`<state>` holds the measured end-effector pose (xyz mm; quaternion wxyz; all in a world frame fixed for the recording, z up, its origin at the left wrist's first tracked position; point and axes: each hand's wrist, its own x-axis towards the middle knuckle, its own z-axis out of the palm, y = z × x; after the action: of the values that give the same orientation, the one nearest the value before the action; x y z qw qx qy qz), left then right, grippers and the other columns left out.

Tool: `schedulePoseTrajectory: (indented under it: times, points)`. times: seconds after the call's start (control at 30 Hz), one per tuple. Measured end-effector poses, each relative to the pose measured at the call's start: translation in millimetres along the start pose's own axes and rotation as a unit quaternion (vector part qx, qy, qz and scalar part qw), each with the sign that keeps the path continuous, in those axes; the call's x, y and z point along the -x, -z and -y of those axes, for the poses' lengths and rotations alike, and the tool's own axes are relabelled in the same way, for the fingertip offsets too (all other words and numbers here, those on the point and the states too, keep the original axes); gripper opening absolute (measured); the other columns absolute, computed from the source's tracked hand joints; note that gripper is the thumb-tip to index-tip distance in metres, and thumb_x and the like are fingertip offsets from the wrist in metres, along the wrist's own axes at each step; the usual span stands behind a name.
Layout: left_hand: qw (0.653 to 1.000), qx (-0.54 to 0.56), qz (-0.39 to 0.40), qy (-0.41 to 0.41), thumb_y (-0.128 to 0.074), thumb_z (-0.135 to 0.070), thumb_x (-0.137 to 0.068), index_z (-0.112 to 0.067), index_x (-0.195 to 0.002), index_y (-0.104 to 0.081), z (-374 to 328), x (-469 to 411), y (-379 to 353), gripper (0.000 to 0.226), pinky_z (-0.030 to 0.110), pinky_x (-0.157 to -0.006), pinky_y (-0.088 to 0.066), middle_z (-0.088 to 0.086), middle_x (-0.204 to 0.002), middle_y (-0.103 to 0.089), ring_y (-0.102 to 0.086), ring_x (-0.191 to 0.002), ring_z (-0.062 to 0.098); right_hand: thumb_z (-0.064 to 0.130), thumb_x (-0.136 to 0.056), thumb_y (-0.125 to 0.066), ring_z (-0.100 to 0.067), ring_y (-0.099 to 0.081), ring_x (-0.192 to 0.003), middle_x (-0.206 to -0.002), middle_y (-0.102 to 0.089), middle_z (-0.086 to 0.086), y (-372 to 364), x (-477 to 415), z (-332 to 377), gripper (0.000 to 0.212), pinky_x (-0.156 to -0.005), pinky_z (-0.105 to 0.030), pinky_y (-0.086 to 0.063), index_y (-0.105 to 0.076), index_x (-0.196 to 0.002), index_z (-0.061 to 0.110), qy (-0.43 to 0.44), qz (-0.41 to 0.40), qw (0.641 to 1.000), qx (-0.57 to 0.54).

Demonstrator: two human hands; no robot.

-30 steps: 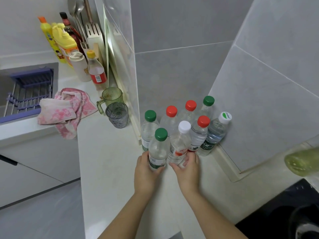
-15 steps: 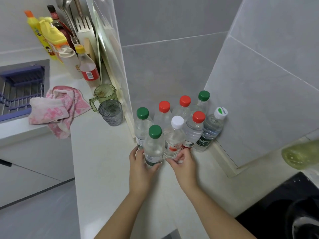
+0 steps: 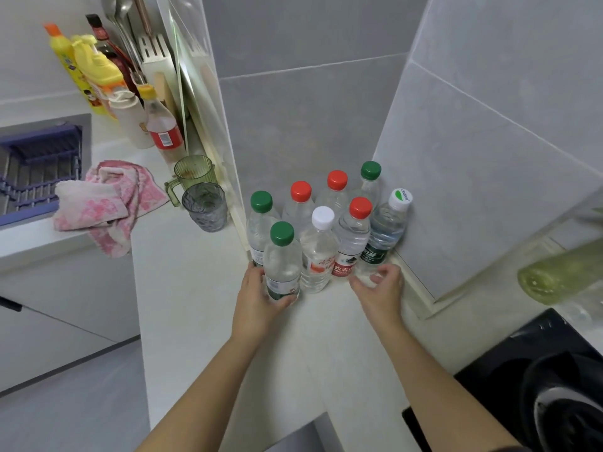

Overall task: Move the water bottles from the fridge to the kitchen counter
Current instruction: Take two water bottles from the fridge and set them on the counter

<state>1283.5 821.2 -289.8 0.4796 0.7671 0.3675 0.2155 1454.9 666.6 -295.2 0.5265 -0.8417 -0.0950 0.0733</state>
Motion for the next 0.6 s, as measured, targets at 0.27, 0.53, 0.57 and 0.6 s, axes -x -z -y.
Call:
schedulePoseTrajectory:
  times: [0.27, 0.53, 0.57, 0.6]
  points:
    - [0.999, -0.019, 0.010, 0.023, -0.088, -0.033, -0.061, -0.026, -0.121, -0.048, 0.1, -2.4, 2.7, 0.072, 0.037, -0.093, -0.050, -0.007, -0.124, -0.058, -0.057, -0.111, 0.014, 0.021, -0.062, -0.092, -0.021, -0.047, -0.102, -0.121, -0.032, -0.006, -14.5, -11.9, 15.8, 0.073, -0.085, -0.028, -0.042, -0.038, -0.109, 0.013, -0.010, 0.068, 0.998, 0.002]
    - [0.999, -0.012, 0.008, 0.032, -0.086, -0.041, -0.058, -0.030, -0.120, -0.048, 0.8, -1.1, 2.5, 0.074, 0.043, -0.091, -0.052, -0.010, -0.120, -0.059, -0.058, -0.109, 0.013, 0.017, -0.060, -0.094, -0.023, -0.051, -0.091, -0.114, -0.038, -0.006, -1.2, -18.5, -0.2, 0.067, -0.079, -0.028, -0.043, -0.041, -0.101, 0.014, 0.033, 0.071, 0.996, 0.041]
    - [0.999, -0.014, 0.008, 0.032, -0.087, -0.038, -0.059, -0.030, -0.121, -0.048, 0.8, -0.9, 2.4, 0.073, 0.043, -0.091, -0.052, -0.009, -0.121, -0.059, -0.058, -0.109, 0.013, 0.019, -0.058, -0.095, -0.024, -0.051, -0.090, -0.112, -0.039, -0.006, -3.3, -20.3, 0.6, 0.068, -0.077, -0.026, -0.041, -0.040, -0.099, 0.014, 0.028, 0.064, 0.996, 0.047]
    - [0.999, -0.014, 0.007, 0.030, -0.088, -0.035, -0.060, -0.029, -0.121, -0.048, 0.9, -1.2, 2.6, 0.073, 0.043, -0.091, -0.051, -0.009, -0.121, -0.058, -0.058, -0.109, 0.013, 0.020, -0.057, -0.095, -0.025, -0.051, -0.089, -0.110, -0.039, -0.006, -5.9, -21.5, 1.4, 0.069, -0.073, -0.023, -0.038, -0.040, -0.097, 0.013, 0.026, 0.058, 0.997, 0.050]
